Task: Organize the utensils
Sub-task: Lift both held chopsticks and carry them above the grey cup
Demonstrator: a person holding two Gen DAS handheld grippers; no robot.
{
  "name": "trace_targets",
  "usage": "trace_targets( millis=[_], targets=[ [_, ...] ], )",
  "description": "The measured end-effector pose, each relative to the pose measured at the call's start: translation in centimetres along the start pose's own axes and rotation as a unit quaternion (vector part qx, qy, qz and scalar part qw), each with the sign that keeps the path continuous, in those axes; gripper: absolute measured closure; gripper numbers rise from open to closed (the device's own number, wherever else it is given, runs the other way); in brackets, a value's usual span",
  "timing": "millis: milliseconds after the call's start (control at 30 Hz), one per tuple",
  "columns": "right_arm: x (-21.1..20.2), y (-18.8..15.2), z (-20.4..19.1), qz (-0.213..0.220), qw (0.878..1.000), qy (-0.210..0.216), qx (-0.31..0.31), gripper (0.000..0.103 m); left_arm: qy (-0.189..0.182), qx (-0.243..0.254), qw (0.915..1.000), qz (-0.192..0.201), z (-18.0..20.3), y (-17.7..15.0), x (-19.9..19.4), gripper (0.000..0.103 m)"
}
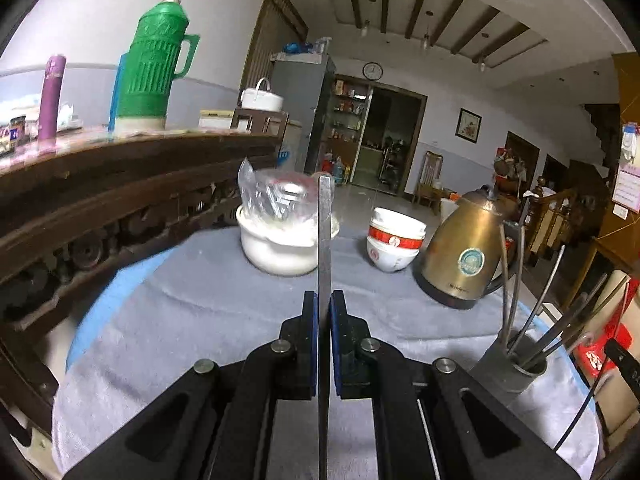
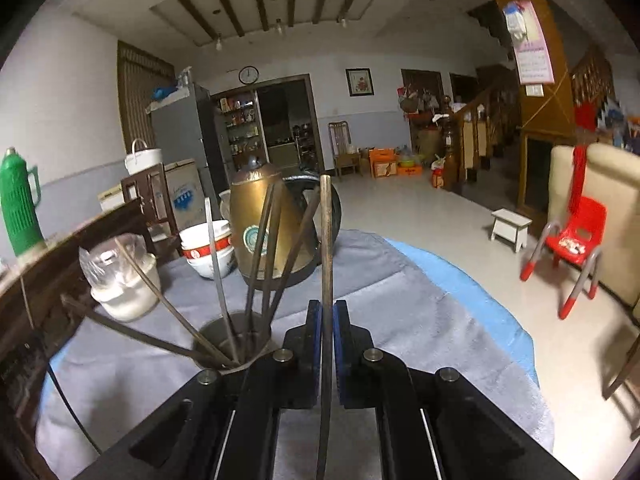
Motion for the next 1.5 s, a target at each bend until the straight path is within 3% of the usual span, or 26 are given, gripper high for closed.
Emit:
trace_targets(
  millis=[100, 300, 633, 1200, 1500],
  targets=[
    [-0.4, -0.9, -0.6, 0.003, 1.0, -0.005, -0.015, 0.097, 0.011, -0.002, 0.9999, 0.012, -0.8, -0.7, -0.8, 0.097],
    [-2.3, -2.4, -1.4, 0.004, 0.999, 0.001, -0.032, 0.097, -0.002, 0.005, 0.9997, 0.024, -1.4, -1.3, -3.8, 0.097],
    [-5.5, -4.8, 0.8, -0.001, 1.0, 0.019, -0.008, 0.097, -0.03, 0.02, 0.999, 0.026, -1.7, -3.5, -8.6, 0.096],
    [-12.5, -7.8, 2.6, 0.001, 0.999, 0.025, -0.029, 0.096, -0.048, 0.027, 0.9984, 0.011, -2.6, -5.9, -11.6, 0.096],
    [-12.6, -7.2, 2.9, -0.003, 0.999, 0.045, -0.007, 0.097, -0.063, 0.015, 0.9977, 0.016, -2.8, -5.0, -12.2, 0.096]
  ],
)
Point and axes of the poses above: each gripper's, at about its wrist camera, not at the fingertips, and x roughly the way its jaws point, z to its right, y to its top, the point moved 2 cm from there along x, roughly the way its jaws point, and after that the axes turned 10 degrees about -z, right-handed, at the moved point
